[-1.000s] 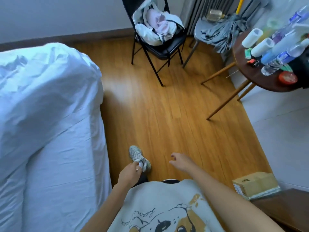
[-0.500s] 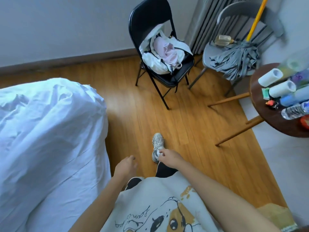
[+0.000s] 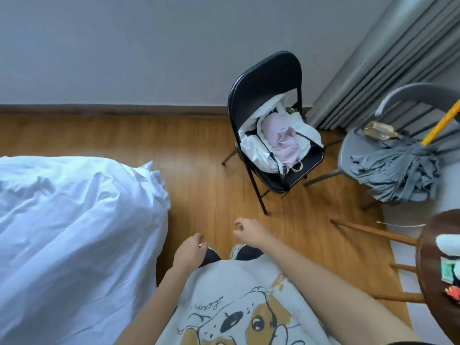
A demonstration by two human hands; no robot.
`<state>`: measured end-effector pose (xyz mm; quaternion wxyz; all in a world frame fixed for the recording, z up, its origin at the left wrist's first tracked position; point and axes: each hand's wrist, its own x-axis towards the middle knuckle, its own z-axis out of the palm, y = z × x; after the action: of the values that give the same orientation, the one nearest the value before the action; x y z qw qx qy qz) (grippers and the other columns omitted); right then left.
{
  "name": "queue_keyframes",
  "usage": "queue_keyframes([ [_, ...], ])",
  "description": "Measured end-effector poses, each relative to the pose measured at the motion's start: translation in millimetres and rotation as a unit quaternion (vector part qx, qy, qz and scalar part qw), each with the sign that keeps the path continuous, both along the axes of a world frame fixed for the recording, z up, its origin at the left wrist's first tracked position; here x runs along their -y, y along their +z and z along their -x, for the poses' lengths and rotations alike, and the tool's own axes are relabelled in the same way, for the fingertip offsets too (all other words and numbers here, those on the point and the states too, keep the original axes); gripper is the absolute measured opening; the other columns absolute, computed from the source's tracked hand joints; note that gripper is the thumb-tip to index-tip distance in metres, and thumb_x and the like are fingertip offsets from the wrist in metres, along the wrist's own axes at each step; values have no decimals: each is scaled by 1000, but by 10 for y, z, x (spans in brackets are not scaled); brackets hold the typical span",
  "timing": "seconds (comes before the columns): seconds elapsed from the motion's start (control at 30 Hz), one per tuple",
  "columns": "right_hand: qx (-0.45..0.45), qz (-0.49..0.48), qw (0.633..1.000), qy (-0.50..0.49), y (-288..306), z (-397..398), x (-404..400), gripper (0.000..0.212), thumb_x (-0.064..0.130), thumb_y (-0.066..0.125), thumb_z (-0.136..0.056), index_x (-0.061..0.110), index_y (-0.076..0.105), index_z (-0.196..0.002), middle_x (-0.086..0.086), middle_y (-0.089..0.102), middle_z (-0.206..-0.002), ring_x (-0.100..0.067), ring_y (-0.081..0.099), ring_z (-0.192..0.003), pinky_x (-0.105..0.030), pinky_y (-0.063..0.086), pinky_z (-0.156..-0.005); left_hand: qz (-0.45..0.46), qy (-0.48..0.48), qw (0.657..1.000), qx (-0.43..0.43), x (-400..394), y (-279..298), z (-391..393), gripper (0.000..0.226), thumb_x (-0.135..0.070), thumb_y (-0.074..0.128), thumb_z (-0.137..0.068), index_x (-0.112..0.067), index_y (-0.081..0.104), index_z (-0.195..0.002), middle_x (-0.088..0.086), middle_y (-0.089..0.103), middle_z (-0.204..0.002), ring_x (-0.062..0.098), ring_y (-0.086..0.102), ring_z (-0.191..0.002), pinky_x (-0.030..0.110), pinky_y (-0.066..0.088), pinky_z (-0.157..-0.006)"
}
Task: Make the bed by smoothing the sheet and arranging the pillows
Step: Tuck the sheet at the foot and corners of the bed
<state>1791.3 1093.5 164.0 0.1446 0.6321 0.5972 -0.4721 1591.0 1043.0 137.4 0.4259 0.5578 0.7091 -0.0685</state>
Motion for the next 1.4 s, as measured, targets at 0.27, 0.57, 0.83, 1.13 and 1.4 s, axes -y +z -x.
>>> queue_keyframes([
  [0.27,33,-7,996,77,-117,557,-1532,45,38,48,-95,20,47,-136,-7,57,-133,-25,56,-118,-37,47,-95,-3,20,1000,0,-1304,-208,635,31,-28,40,-96,-17,57,-119,4,64,-118,22,59,-106,33,45,-84],
  [0.57,40,-36,989,140,91,1739,-3114,44,35,47,-96,21,47,-137,-4,58,-132,-24,56,-115,-35,44,-93,-14,93,996,1,-2732,-83,1738,37,-25,41,-96,-13,53,-128,4,59,-130,25,55,-117,33,42,-93],
  [0.83,61,-45,945,317,14,2674,-4160,41,33,46,-96,17,50,-133,-6,60,-129,-27,54,-116,-33,41,-88,-13,210,978,-1,-3321,-72,2451,36,-26,40,-97,-15,50,-131,7,61,-123,25,57,-111,32,44,-90],
  [1.13,45,-37,861,505,-202,3848,-5590,43,36,49,-95,18,49,-134,-4,61,-127,-25,57,-113,-32,43,-86,47,396,917,-10,-3965,-281,3004,35,-26,39,-98,-13,51,-128,9,58,-128,26,55,-113,34,46,-89],
  [1.4,36,-44,769,637,-95,4916,-7020,40,36,47,-97,20,49,-134,-2,59,-131,-24,58,-114,-32,46,-92,36,631,775,4,-5032,-193,3179,38,-30,45,-96,-19,51,-131,4,56,-131,23,54,-116,31,42,-91],
])
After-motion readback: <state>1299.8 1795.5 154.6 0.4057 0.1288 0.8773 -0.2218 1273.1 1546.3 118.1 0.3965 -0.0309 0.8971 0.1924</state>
